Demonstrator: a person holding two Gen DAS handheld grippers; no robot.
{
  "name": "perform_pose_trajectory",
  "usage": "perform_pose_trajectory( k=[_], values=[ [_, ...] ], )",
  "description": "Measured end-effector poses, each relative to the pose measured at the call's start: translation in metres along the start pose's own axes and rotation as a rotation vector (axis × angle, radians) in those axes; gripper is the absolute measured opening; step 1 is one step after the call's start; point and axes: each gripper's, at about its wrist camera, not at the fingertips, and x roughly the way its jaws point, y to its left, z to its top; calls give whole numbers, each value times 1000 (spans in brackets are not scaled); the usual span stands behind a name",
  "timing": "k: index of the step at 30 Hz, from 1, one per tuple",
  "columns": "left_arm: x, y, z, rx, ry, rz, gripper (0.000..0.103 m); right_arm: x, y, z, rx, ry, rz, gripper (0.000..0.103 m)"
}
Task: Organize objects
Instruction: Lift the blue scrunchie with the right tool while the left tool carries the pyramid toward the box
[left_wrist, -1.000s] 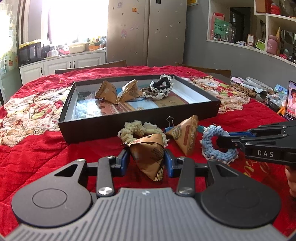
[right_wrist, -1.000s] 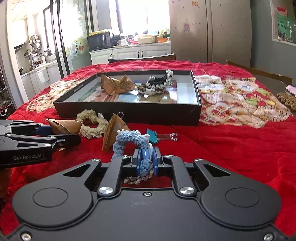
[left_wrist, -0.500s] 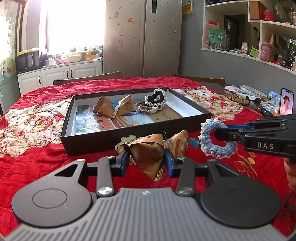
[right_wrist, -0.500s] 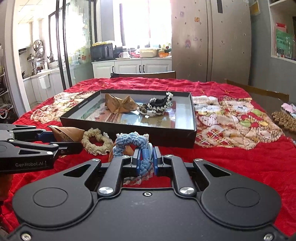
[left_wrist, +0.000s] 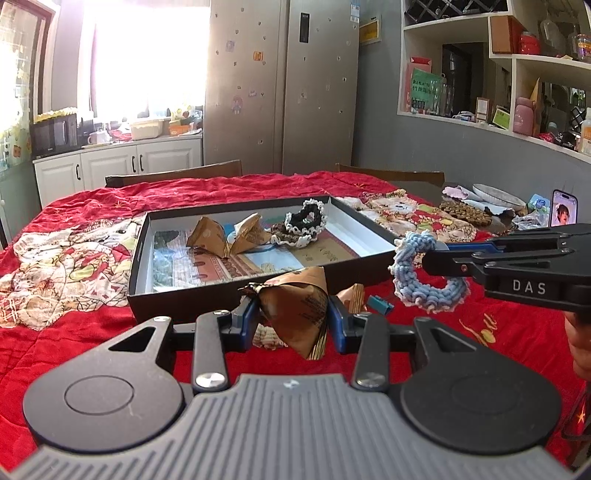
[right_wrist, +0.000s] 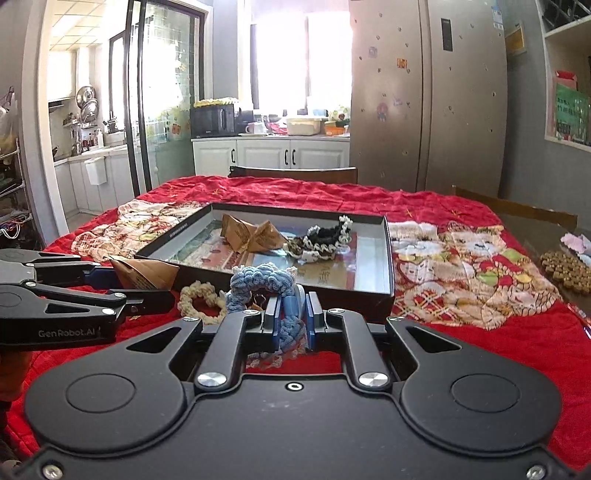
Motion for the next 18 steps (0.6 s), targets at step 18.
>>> perform_pose_trajectory(
  k=[18],
  values=[
    [-12,16,24,-9,-67,37,43,-4,9,34,-56,-77,-12,13]
  ],
)
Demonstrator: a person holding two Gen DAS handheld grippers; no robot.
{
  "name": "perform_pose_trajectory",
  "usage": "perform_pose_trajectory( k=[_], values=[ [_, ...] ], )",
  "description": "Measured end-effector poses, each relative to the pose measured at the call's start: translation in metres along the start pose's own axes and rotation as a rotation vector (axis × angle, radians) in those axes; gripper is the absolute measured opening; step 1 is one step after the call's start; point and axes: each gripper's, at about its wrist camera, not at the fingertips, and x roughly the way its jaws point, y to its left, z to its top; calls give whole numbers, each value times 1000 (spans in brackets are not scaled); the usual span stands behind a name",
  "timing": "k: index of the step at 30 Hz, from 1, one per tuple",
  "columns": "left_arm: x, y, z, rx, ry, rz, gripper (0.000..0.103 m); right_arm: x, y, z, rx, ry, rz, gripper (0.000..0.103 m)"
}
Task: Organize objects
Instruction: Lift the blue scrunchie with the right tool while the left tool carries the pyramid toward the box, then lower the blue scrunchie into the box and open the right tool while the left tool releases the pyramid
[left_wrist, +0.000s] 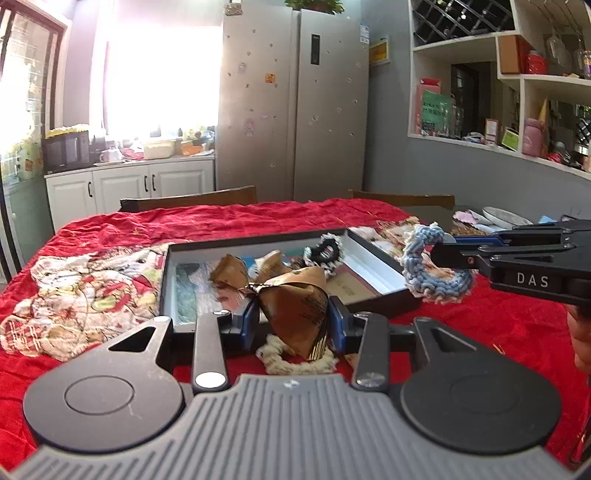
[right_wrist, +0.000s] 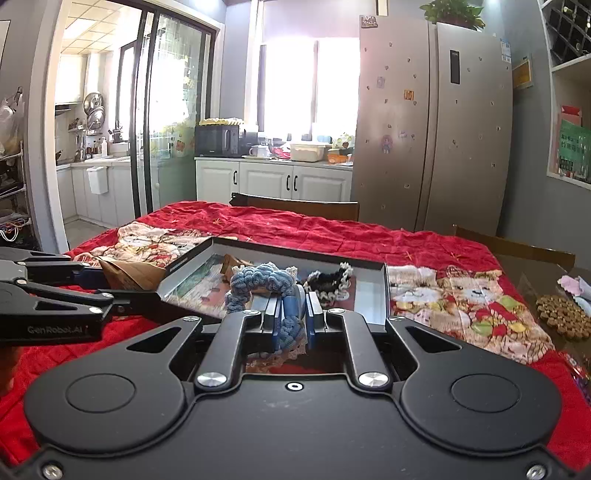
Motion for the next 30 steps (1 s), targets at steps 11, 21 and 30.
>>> perform_pose_trajectory(
  k=[11,21,30],
  values=[
    [13,23,26,-17,-24,41,43,31,3,26,-24,-3,-19,13],
    [42,46,38,-57,-5,88,43,74,3,43,3,25,-18,13],
    [72,58,34,-101,30,120,44,109,8,46,35,50,-17,13]
  ],
)
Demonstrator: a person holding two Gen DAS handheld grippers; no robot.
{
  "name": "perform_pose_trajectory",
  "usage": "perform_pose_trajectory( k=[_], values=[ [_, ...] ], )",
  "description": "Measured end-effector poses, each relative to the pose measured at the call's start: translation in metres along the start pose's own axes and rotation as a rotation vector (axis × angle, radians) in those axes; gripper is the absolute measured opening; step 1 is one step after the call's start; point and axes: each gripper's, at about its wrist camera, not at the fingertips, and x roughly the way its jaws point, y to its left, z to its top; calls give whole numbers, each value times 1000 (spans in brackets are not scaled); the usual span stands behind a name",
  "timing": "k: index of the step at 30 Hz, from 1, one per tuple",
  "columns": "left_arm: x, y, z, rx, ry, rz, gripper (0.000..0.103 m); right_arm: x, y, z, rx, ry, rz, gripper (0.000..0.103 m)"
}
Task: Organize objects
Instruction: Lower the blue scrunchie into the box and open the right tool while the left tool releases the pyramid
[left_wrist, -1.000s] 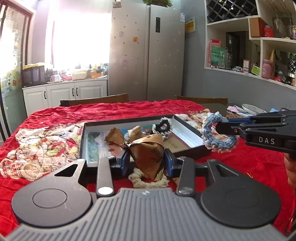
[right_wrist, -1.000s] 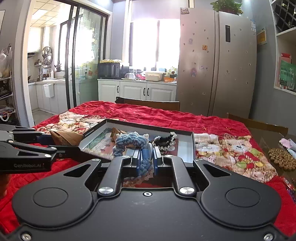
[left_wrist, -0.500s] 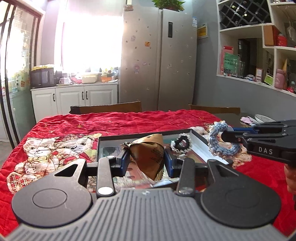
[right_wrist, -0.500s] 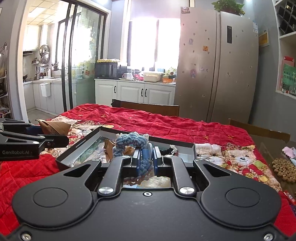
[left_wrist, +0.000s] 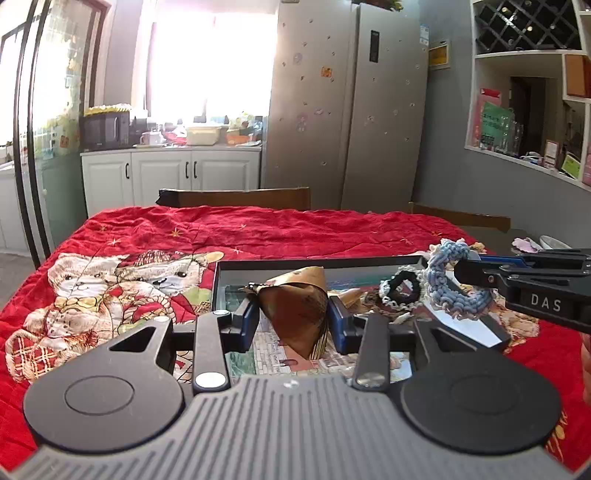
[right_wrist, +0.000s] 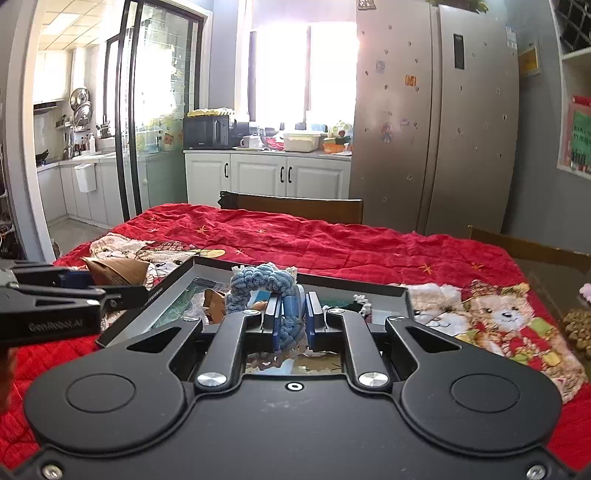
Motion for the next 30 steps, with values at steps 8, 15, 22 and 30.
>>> perform_pose_trajectory(
  k=[8,15,22,30],
  values=[
    [22,-1,-6,-13,27,12,44,31,7,-5,9,19,2,13],
    [38,-1,-13,-24,50,21,44,51,10,-18,31,61,26,13],
    [49,0,-21,-19,79,26,44,69,8,-29,60,104,42,13],
    [55,0,-24,-10,86,28,44,82,6,-36,73,132,30,13]
  ],
)
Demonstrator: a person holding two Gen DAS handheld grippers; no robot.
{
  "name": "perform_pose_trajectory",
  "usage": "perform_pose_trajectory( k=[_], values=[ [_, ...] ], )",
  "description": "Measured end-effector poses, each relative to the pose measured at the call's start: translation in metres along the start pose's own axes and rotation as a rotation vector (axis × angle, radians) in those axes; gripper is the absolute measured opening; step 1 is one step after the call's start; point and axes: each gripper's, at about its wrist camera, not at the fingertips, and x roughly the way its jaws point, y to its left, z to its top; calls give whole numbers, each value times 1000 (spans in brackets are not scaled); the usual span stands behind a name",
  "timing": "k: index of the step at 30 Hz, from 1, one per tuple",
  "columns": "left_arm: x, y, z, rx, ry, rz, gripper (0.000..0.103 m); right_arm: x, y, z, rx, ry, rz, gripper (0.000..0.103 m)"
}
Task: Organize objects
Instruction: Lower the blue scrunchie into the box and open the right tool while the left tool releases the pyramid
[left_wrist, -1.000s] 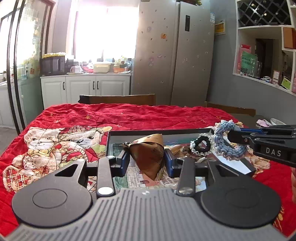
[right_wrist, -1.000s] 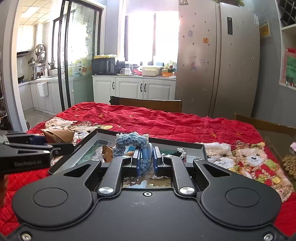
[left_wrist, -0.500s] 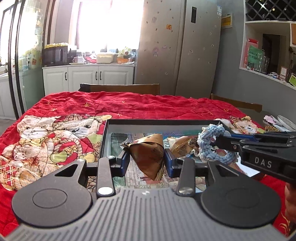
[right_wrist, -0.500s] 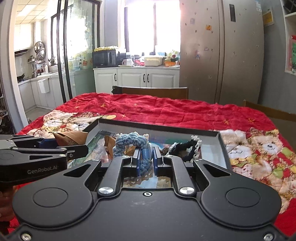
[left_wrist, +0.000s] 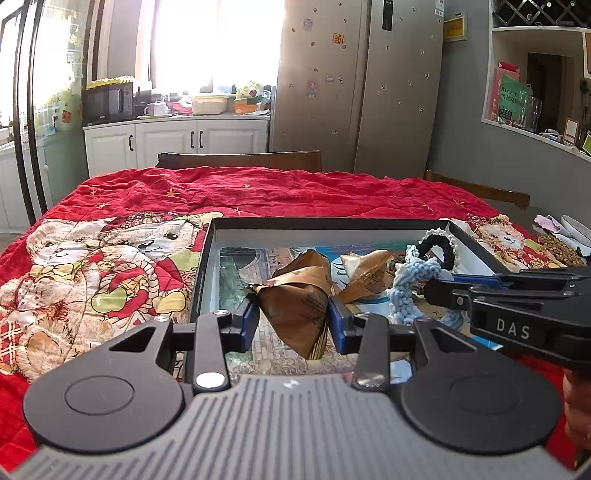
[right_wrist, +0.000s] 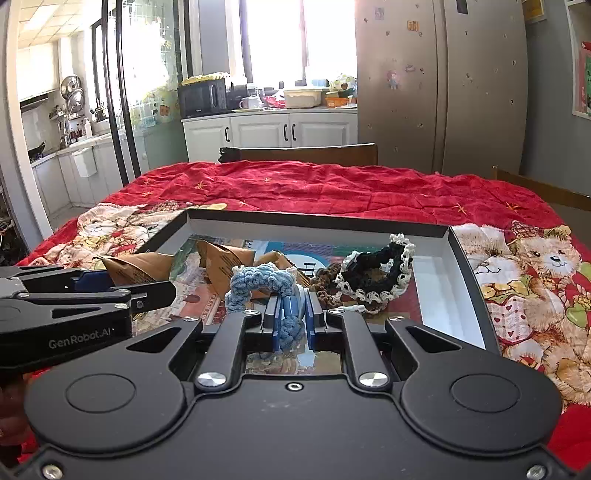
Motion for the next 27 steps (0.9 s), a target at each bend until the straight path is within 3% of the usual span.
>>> perform_pose_trajectory(
  k=[27],
  values=[
    [23,0,-8,18,57,-6,44,23,-2,-6,10,50,-26,13]
  ],
)
